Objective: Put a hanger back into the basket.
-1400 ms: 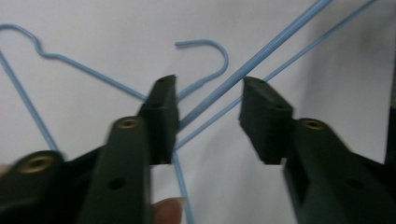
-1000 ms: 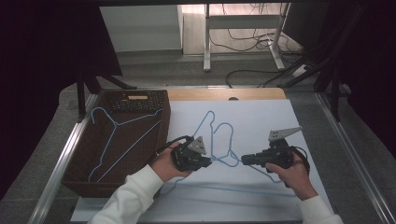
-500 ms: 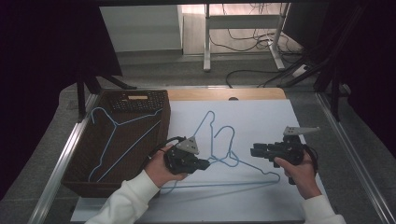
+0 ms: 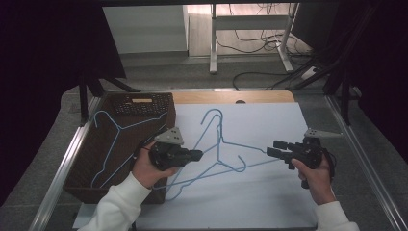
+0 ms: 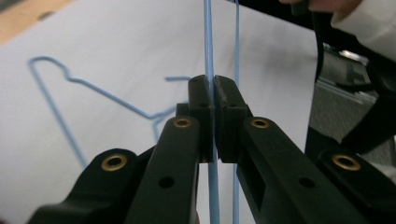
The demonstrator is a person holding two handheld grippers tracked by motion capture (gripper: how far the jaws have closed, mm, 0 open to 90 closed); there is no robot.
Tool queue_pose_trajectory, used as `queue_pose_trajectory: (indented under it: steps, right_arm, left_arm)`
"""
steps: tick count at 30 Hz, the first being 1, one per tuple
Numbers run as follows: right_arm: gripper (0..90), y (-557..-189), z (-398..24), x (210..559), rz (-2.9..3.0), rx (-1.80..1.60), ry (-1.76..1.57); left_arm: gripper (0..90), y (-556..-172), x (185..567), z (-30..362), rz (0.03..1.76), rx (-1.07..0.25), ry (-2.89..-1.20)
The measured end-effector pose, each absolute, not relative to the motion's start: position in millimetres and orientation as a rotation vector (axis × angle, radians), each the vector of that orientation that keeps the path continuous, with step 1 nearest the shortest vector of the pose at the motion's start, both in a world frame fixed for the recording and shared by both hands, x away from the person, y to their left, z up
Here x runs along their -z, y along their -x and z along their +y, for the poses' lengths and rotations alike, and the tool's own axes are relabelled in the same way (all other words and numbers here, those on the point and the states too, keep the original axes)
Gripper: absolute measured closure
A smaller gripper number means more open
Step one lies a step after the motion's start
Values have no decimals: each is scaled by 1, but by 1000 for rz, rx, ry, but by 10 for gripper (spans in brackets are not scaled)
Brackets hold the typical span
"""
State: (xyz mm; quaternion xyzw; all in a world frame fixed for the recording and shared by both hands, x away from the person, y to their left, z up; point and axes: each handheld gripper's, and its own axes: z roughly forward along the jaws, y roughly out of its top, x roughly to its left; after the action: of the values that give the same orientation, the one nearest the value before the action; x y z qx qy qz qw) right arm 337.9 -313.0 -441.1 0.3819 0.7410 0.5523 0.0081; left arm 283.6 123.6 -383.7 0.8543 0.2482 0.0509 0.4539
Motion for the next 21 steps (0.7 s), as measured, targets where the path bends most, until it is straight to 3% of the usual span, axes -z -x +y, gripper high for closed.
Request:
queue_pose_trajectory:
  steps: [7, 21]
  right_arm:
    - [296, -337, -314, 439, 2271, -1740, -1198]
    - [276, -337, -301, 451, 2381, -1628, -1186]
  left_arm:
    - [872, -283, 368, 158, 677, -194, -2030]
    - [872, -274, 358, 246, 861, -306, -1875]
